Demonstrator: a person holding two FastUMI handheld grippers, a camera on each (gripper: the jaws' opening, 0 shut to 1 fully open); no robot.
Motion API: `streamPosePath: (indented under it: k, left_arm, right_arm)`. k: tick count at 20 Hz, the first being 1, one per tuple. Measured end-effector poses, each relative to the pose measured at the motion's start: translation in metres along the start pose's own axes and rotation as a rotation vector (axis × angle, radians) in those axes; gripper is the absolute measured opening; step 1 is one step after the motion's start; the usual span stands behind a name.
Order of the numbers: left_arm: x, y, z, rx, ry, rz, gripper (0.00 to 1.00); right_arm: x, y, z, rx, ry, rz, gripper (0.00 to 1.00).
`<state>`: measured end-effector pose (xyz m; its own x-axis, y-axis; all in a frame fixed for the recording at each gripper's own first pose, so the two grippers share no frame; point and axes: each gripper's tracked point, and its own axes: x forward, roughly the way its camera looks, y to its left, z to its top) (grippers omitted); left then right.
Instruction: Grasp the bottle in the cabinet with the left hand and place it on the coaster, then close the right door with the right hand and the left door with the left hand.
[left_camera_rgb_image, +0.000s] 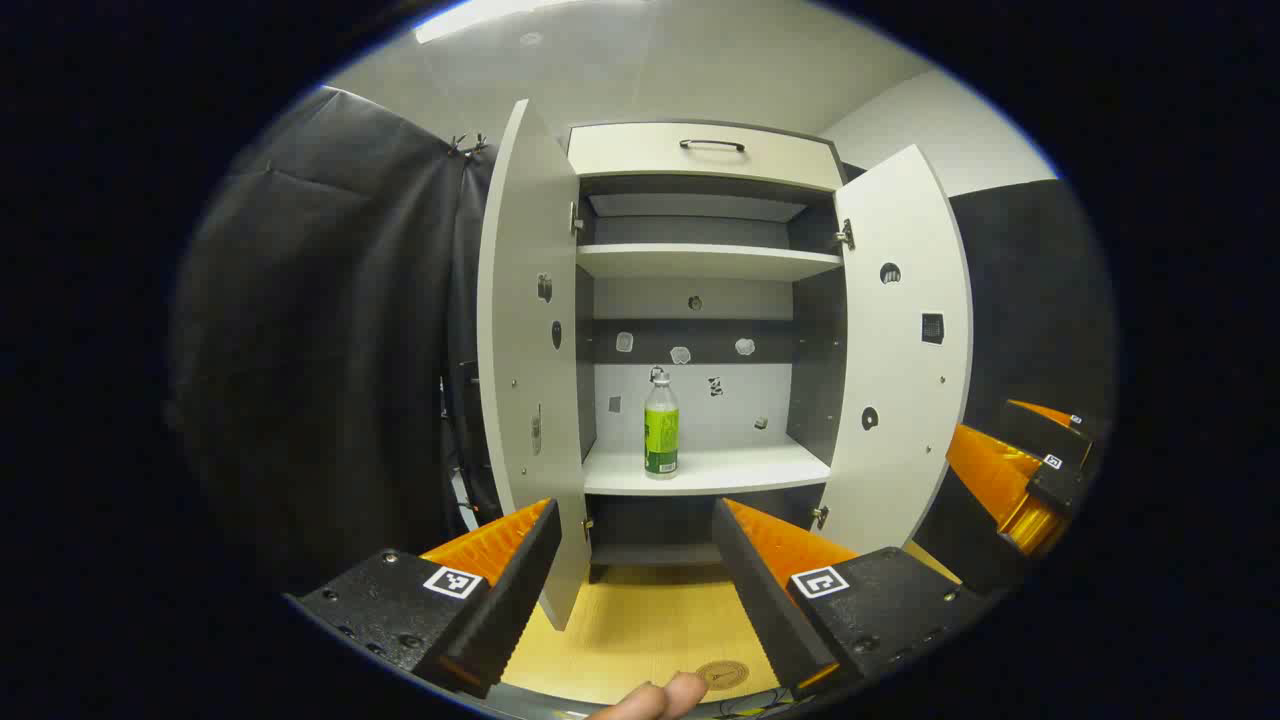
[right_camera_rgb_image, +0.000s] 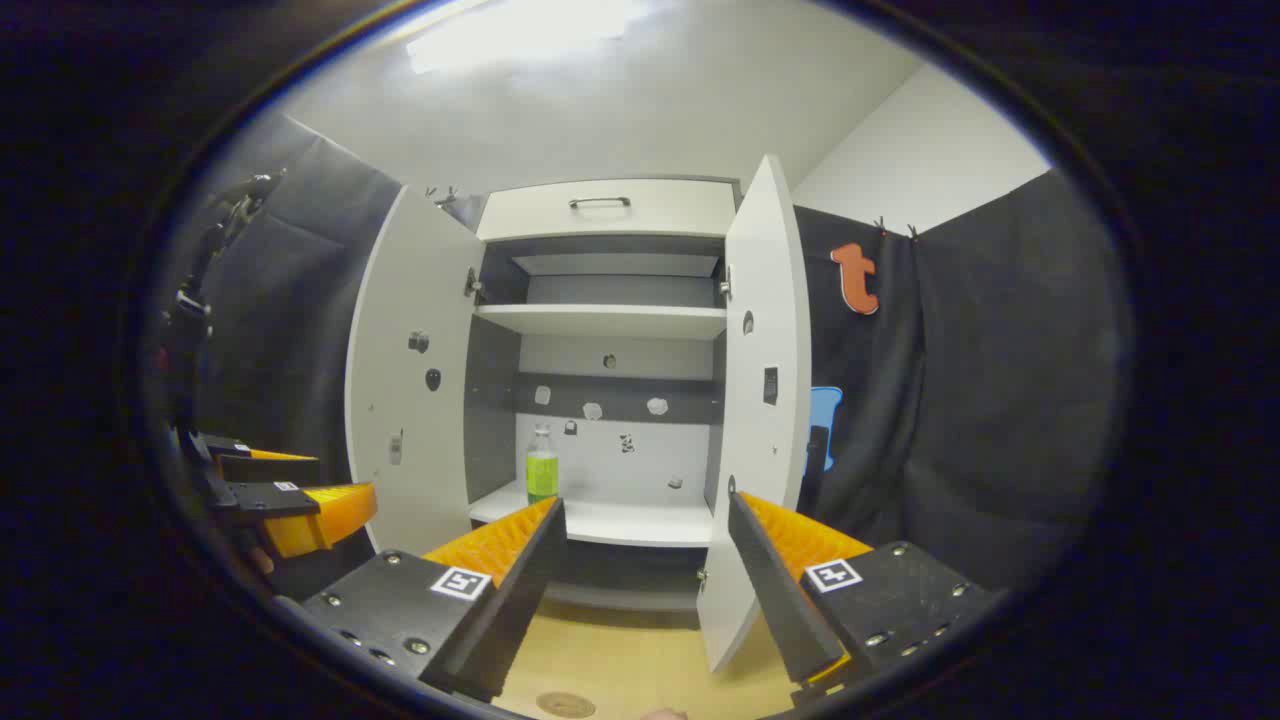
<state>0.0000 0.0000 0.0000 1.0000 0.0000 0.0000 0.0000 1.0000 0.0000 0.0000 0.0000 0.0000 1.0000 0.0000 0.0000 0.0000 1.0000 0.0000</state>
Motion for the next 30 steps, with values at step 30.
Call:
streamPosePath:
  k: [30]
  left_arm:
    - [0.122, 0.018, 0.004, -0.019, 0.005, -0.095, 0.97]
  right_arm:
    - [0.051, 0.042, -0.025, 0.0, 0.058, -0.013, 0.99]
